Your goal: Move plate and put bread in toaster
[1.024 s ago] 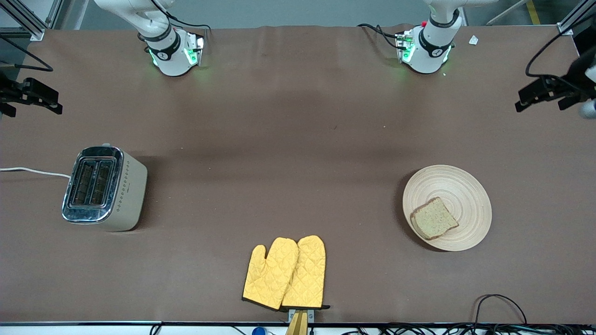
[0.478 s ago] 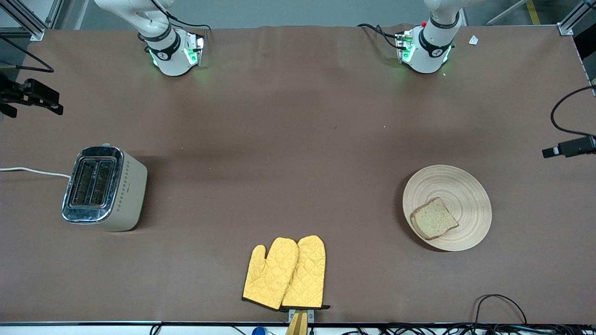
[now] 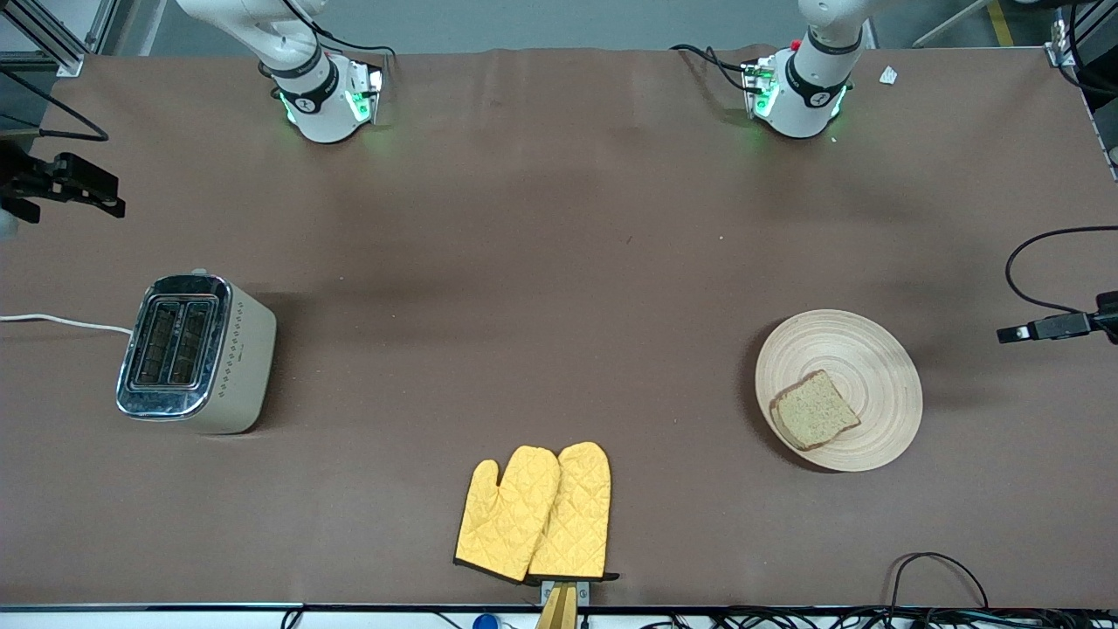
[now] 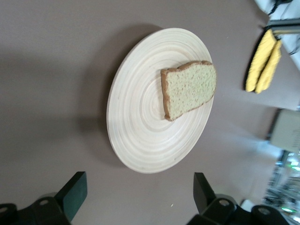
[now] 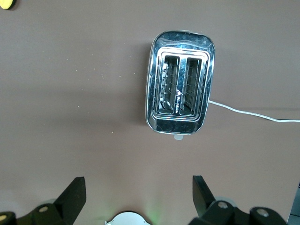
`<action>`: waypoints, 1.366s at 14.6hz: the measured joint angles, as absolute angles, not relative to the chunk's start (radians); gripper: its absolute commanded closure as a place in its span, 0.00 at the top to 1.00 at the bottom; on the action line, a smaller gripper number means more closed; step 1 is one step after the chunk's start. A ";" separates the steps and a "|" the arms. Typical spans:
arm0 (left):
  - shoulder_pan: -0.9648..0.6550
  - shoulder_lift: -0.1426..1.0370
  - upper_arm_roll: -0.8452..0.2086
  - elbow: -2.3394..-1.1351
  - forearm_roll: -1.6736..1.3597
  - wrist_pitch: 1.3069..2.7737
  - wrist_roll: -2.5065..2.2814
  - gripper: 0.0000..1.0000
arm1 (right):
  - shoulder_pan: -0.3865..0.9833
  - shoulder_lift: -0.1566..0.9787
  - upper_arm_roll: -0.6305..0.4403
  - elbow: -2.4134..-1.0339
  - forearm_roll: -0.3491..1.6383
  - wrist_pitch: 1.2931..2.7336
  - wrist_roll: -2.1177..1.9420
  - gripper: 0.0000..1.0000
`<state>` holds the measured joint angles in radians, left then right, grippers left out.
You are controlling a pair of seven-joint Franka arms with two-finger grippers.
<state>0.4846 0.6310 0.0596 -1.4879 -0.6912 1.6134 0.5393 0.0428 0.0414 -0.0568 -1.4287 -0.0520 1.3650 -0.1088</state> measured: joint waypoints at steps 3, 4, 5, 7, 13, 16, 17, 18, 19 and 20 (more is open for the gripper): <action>0.504 0.727 0.059 -1.485 -0.763 1.650 0.666 0.91 | 0.043 0.041 -0.057 -1.429 -0.052 1.365 -0.109 1.00; 0.503 0.745 0.058 -1.483 -0.782 1.677 0.693 0.85 | 0.043 0.041 -0.057 -1.429 -0.052 1.364 -0.109 1.00; 0.502 0.761 0.057 -1.482 -0.800 1.695 0.711 0.83 | 0.043 0.041 -0.056 -1.429 -0.052 1.362 -0.109 1.00; 0.498 0.787 0.055 -1.480 -0.832 1.706 0.721 0.78 | 0.043 0.041 -0.056 -1.429 -0.052 1.352 -0.109 1.00; 0.489 0.854 0.046 -1.475 -0.869 1.732 0.741 0.70 | 0.043 0.034 -0.060 -1.427 -0.052 1.323 -0.109 1.00; 0.479 0.860 0.041 -1.472 -0.872 1.734 0.741 0.66 | 0.043 0.006 -0.060 -1.423 -0.052 1.299 -0.109 1.00; 0.474 0.863 0.041 -1.472 -0.872 1.735 0.741 0.64 | 0.043 -0.003 -0.060 -1.423 -0.052 1.298 -0.109 1.00; 0.469 0.865 0.040 -1.472 -0.873 1.736 0.741 0.62 | 0.043 -0.010 -0.060 -1.423 -0.052 1.298 -0.110 1.00; 0.466 0.868 0.039 -1.471 -0.873 1.737 0.741 0.60 | 0.043 -0.013 -0.059 -1.423 -0.052 1.299 -0.110 1.00; 0.464 0.871 0.037 -1.471 -0.873 1.737 0.741 0.57 | 0.043 -0.013 -0.058 -1.424 -0.052 1.305 -0.110 1.00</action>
<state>0.4645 0.8710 0.0365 -1.4714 -0.8731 1.7366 0.7412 0.0429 -0.0127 -0.0579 -1.4243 -0.0520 1.3054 -0.1105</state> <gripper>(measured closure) 0.357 0.000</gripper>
